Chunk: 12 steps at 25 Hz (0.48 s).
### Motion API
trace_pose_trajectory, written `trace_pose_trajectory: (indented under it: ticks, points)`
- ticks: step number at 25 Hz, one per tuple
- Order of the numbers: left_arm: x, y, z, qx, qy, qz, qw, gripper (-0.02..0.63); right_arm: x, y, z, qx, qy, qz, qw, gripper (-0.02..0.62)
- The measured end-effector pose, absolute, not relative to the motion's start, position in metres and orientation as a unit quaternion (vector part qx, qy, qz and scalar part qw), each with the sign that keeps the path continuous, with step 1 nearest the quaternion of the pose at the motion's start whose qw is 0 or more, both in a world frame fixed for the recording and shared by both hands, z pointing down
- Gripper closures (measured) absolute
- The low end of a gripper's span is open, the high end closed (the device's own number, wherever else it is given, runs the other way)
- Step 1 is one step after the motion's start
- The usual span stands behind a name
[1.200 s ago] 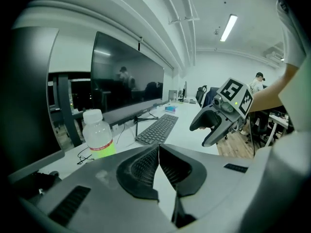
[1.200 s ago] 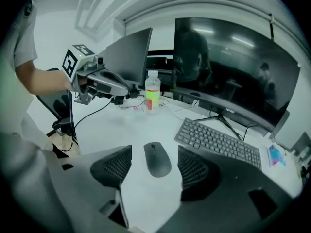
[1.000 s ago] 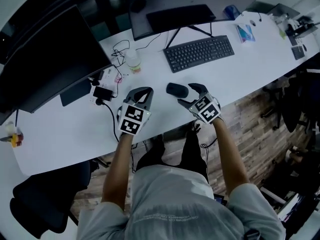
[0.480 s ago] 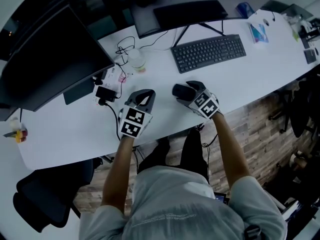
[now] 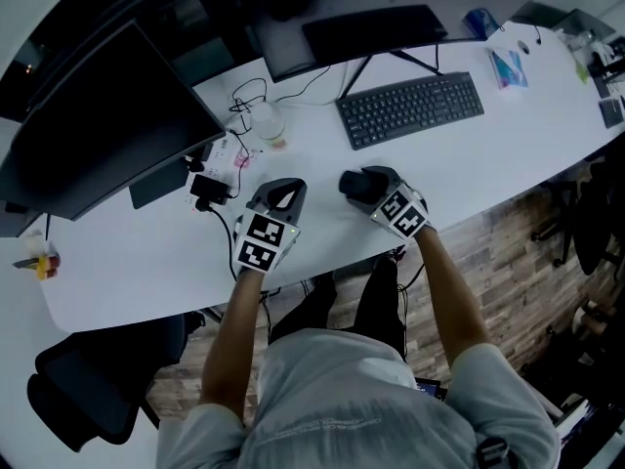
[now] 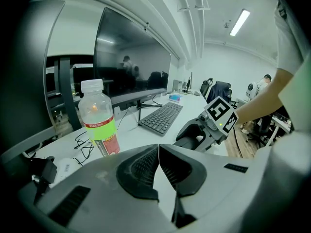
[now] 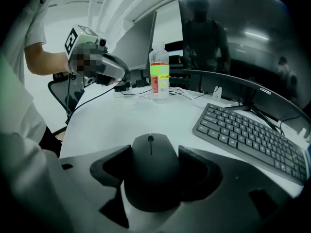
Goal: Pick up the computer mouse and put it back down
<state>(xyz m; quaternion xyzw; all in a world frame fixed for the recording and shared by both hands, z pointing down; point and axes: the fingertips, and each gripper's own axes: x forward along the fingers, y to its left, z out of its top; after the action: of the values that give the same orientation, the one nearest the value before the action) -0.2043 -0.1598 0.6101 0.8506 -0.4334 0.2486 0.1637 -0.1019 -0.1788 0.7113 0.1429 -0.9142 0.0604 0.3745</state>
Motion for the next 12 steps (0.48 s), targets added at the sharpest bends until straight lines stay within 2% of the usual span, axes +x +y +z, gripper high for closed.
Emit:
trace_pose_trajectory:
  ticks: [6, 12]
  points:
    - [-0.199, -0.171, 0.589, 0.856, -0.436, 0.238, 0.144, 0.592, -0.086, -0.195, 0.688, 0.180, -0.916, 0.088, 0.349, 0.293]
    - [-0.170, -0.193, 0.537, 0.877, -0.418, 0.215, 0.096, 0.592, -0.038, -0.224, 0.605, 0.288, -0.909, 0.057, 0.296, 0.293]
